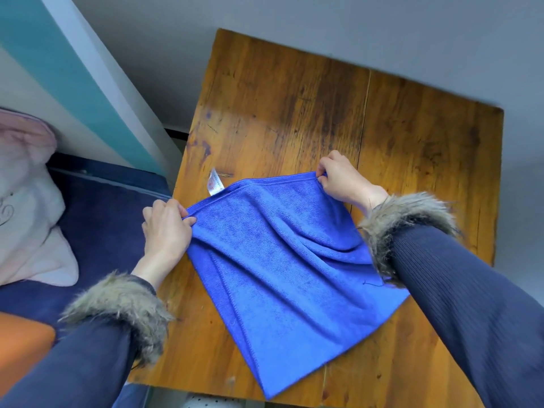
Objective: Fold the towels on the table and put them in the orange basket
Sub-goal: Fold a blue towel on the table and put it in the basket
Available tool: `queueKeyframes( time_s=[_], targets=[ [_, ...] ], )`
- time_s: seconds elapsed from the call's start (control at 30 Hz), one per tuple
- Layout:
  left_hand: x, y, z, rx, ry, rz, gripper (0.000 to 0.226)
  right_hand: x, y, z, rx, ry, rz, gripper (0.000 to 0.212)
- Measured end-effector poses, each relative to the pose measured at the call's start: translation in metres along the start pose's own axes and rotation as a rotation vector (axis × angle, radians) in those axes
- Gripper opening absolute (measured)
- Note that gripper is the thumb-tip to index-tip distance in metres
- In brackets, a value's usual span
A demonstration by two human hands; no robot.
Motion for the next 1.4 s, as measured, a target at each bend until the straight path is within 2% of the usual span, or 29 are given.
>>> queueKeyframes(
  time_s=[0.1, 0.23, 0.4, 0.6, 0.83, 0.93, 1.07, 1.23, 1.33, 1.4],
  targets=[
    [0.001, -0.001, 0.001, 0.023, 0.01, -0.017, 0.011, 0.002, 0.0, 0.0, 0.026, 0.04, 0.025, 0.007],
    [0.001, -0.001, -0.004, 0.057, 0.005, -0.096, 0.009, 0.013, -0.001, -0.007, 0.044, 0.063, -0.068, 0.006],
    [-0.003, 0.007, -0.007, 0.055, 0.043, -0.199, 0.013, 0.02, -0.01, -0.015, 0.039, 0.066, 0.14, 0.007],
    [-0.018, -0.001, -0.017, 0.088, 0.106, -0.243, 0.017, 0.013, -0.017, -0.04, 0.053, 0.073, 0.237, 0.011],
    [-0.06, -0.04, -0.059, 0.207, 0.073, -0.302, 0.012, -0.069, -0.056, -0.124, 0.058, -0.31, 0.492, 0.012],
    [-0.081, -0.076, -0.091, 0.331, 0.052, -0.274, 0.014, -0.106, -0.068, -0.17, 0.0, -0.377, 0.467, 0.011],
    [-0.119, -0.131, -0.138, 0.491, -0.056, -0.277, 0.013, -0.152, -0.085, -0.236, -0.045, -0.498, 0.347, 0.012],
    [-0.17, -0.187, -0.191, 0.651, -0.189, -0.428, 0.011, -0.21, -0.092, -0.313, -0.124, -0.728, 0.287, 0.01],
    [-0.193, -0.209, -0.217, 0.722, -0.238, -0.599, 0.005, -0.235, -0.096, -0.356, -0.16, -0.903, 0.414, 0.008],
    [-0.203, -0.222, -0.233, 0.769, -0.23, -0.628, 0.003, -0.244, -0.101, -0.379, -0.178, -0.963, 0.515, 0.008]
  ],
)
Point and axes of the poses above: each hand's wrist, its own z-axis towards the middle knuckle, its own x-axis out of the palm, y = z × x, the point moved 7 cm from there along z, towards the middle knuckle, and after that the axes turned 12 degrees about y, right-handed, at the moved point
